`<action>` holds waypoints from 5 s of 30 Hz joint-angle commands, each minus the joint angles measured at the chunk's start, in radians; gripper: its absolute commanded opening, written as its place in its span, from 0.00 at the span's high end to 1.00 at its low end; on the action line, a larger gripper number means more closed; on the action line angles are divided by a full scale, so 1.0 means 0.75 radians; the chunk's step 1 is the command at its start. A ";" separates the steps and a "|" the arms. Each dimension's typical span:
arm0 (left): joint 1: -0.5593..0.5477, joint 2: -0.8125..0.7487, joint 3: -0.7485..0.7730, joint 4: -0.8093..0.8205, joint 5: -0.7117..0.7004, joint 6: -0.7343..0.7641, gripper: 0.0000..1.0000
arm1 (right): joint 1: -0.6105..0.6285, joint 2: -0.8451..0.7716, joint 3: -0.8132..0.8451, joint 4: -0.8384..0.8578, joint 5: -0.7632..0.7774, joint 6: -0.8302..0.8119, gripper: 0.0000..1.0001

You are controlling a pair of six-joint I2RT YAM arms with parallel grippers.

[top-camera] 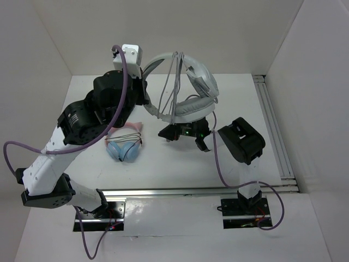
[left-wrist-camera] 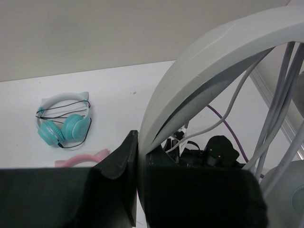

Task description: Wrap the headphones

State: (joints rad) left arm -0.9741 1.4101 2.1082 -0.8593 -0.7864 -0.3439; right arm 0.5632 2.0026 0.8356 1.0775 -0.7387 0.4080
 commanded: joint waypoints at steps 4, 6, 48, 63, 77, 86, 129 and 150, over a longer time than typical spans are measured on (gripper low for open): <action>-0.002 -0.027 0.063 0.207 -0.064 -0.077 1.00 | 0.008 -0.011 -0.034 0.126 -0.030 -0.014 0.65; -0.002 -0.027 0.075 0.207 -0.064 -0.065 1.00 | 0.008 -0.011 -0.034 0.114 -0.042 -0.014 0.60; 0.476 0.003 -0.074 0.148 0.080 -0.345 1.00 | 0.175 -0.111 -0.400 0.147 0.389 0.014 1.00; 0.914 0.474 0.059 0.121 0.241 -0.499 1.00 | 0.779 -0.884 -0.309 -0.751 1.046 -0.208 1.00; 0.804 0.523 -0.336 -0.012 0.237 -0.307 1.00 | 0.895 -1.116 0.276 -1.418 1.428 -0.713 1.00; 0.548 0.194 -0.714 0.074 0.410 0.070 1.00 | 0.816 -1.028 0.518 -1.676 1.723 -0.877 1.00; 0.016 -0.593 -1.023 0.219 0.358 0.233 1.00 | 0.108 -1.128 0.256 -1.439 0.898 -0.951 0.97; 0.016 -0.551 -1.197 1.031 0.523 0.491 1.00 | 0.004 -1.110 0.205 -1.287 0.298 -0.808 0.72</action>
State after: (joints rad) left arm -0.9546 0.9943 1.1866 -0.3557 -0.3836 0.0414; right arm 0.5732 1.1774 0.9779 0.0834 -0.4980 -0.2077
